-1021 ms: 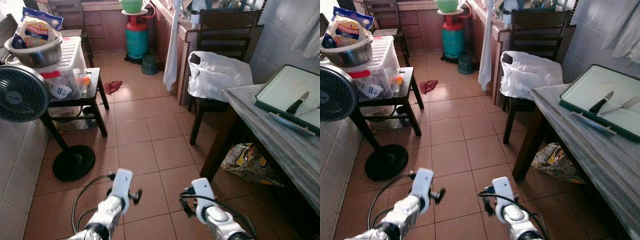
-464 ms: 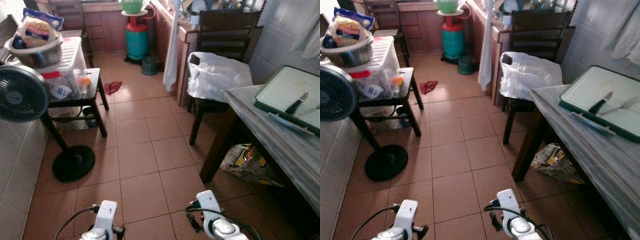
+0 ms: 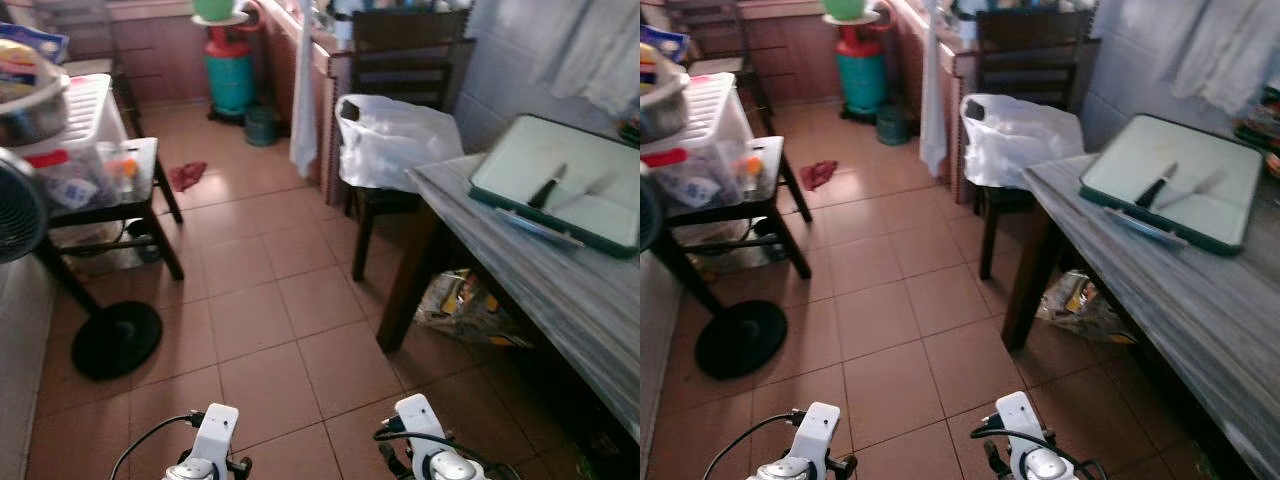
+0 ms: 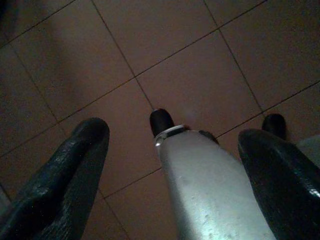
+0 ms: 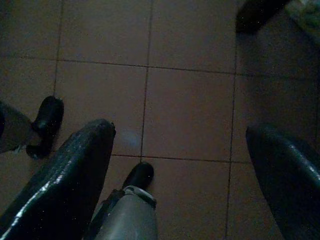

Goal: Setting the table

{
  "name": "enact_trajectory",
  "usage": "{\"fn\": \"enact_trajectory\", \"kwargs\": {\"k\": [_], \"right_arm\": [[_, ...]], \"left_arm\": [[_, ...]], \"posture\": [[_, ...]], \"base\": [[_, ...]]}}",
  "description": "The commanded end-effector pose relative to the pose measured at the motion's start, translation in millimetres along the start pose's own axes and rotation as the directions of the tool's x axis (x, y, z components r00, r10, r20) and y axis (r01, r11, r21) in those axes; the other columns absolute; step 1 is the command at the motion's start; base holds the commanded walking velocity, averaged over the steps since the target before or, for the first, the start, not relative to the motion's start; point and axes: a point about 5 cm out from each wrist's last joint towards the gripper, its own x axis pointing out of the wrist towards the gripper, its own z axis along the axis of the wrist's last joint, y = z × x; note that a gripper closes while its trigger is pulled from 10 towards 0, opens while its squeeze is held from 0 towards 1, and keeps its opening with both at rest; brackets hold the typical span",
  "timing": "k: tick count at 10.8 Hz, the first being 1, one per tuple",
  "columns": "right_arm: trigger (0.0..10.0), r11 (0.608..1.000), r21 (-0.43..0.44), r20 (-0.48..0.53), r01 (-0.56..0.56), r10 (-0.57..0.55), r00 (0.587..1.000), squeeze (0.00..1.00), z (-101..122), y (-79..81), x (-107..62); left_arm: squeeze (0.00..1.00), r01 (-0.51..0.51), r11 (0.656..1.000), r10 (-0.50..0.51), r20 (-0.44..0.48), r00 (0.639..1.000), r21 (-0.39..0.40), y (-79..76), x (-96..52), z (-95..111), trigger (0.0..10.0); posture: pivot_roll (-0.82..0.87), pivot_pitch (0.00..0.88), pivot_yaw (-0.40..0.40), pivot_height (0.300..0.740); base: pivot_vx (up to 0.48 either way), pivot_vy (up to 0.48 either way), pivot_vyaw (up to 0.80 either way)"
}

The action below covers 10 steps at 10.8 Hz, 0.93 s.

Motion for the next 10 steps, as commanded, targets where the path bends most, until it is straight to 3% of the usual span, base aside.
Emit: {"fn": "enact_trajectory", "kwargs": {"k": [1,7,10], "right_arm": [[10.0,0.999,-0.034,0.007,-0.017,0.018,1.000,0.00,1.6,2.0,0.3],[10.0,0.999,-0.045,-0.011,-0.024,0.023,1.000,0.00,-4.3,3.5,-0.7],[10.0,0.998,-0.053,-0.025,-0.020,0.019,1.000,0.00,-8.0,2.2,-1.5]], "left_arm": [[0.00,-0.002,1.000,0.002,-0.019,1.000,0.018,0.5,-0.2,-3.0,10.0],[0.00,0.004,0.998,-0.002,-0.026,1.000,0.060,-2.5,0.4,-0.6,10.0],[0.00,0.000,0.998,0.002,-0.031,1.000,0.058,-2.1,0.3,-1.3,10.0]], "posture": [[0.12,0.000,-0.015,0.740],[0.12,0.000,-0.016,0.740],[0.13,0.000,-0.017,0.740]], "base": [[0.000,0.000,0.80],[0.000,0.000,0.80],[0.000,0.177,0.00]]}}
